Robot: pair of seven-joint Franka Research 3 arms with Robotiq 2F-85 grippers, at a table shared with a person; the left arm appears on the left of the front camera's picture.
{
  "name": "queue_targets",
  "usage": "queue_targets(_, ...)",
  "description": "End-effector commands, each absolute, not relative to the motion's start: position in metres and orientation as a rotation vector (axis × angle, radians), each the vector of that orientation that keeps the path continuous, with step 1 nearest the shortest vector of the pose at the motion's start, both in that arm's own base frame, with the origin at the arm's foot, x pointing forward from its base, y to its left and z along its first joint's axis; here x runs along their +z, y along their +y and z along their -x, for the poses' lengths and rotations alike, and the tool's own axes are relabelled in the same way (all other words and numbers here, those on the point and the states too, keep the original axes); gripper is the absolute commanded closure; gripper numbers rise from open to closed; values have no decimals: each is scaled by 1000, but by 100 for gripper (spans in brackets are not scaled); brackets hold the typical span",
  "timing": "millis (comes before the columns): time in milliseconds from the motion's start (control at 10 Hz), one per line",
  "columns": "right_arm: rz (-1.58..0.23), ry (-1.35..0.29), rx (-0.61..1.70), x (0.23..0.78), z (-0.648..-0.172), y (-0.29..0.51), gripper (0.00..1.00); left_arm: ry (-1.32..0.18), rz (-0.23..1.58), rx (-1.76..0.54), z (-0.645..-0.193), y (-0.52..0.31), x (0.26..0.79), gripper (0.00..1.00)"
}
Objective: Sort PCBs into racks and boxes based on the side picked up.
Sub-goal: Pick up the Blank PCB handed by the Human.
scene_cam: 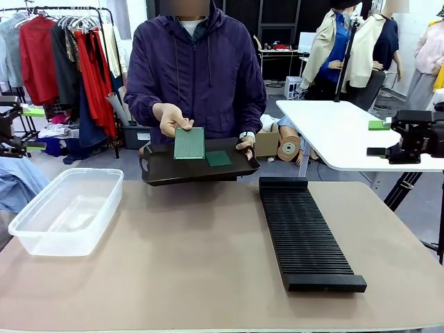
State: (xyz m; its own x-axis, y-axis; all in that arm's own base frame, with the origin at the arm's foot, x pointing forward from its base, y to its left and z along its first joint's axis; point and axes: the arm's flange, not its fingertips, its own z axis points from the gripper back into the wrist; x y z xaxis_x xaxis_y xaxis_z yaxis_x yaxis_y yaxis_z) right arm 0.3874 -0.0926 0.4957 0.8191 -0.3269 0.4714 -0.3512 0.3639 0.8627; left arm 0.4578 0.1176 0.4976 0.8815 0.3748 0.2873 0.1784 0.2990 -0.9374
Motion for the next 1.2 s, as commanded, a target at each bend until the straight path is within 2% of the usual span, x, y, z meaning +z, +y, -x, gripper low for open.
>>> queue_targets(0,-1224,-668,13,498,-388,-92,0,-463,1363,110,-467,93,487,0)
queue_targets(300,-1224,-668,13,498,-388,-92,0,-353,1446,15,-478,69,473,0)
queue_targets(700,-1224,-668,13,498,-388,-92,0,-284,1555,-102,-493,28,451,0)
queue_targets(1100,-1224,-668,13,498,-388,-92,0,-323,1533,-234,-510,-14,425,0)
